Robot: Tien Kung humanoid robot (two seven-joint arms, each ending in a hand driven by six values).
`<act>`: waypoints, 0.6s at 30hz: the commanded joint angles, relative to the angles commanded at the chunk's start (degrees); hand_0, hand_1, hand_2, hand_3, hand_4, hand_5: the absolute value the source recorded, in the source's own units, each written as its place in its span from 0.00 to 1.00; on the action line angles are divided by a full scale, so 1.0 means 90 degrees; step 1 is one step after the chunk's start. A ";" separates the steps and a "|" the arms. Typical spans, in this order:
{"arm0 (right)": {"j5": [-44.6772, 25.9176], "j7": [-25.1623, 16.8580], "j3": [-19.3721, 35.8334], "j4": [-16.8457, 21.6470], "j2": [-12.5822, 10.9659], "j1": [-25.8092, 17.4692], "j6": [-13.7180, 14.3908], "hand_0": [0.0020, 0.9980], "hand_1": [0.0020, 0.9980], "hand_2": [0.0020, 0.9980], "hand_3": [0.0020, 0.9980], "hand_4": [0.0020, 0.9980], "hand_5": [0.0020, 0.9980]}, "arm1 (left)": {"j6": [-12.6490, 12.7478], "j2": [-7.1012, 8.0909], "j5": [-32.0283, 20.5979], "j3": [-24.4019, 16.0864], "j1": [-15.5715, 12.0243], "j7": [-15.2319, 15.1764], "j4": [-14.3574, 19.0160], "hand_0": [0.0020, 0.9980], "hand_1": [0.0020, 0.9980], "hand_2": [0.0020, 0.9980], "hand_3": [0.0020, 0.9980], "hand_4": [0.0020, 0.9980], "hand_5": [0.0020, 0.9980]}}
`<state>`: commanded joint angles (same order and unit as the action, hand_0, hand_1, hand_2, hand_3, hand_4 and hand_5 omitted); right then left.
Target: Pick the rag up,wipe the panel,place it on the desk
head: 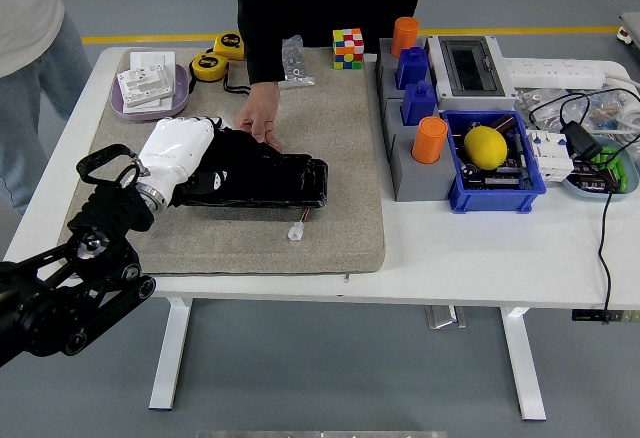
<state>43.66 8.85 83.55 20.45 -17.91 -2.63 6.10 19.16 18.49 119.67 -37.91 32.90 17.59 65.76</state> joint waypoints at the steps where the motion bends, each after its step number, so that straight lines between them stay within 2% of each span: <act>1: -0.0003 -0.0004 0.0000 -0.0002 0.0001 0.0003 0.0000 0.69 0.47 0.65 0.62 1.00 0.69 | 0.0000 -0.0023 -0.0011 0.0035 0.0015 0.0001 0.0000 0.23 0.13 0.42 0.26 0.09 0.00; 18: -0.0001 0.0000 0.0007 -0.0032 -0.0037 0.0055 -0.0065 0.69 0.47 0.65 0.62 1.00 0.69 | -0.0015 -0.0414 -0.0156 0.0641 0.0324 0.0042 0.0130 0.23 0.13 0.42 0.26 0.09 0.00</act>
<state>43.65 8.84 83.62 20.15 -18.25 -2.13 5.51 19.02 14.76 118.27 -32.14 35.82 17.98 66.92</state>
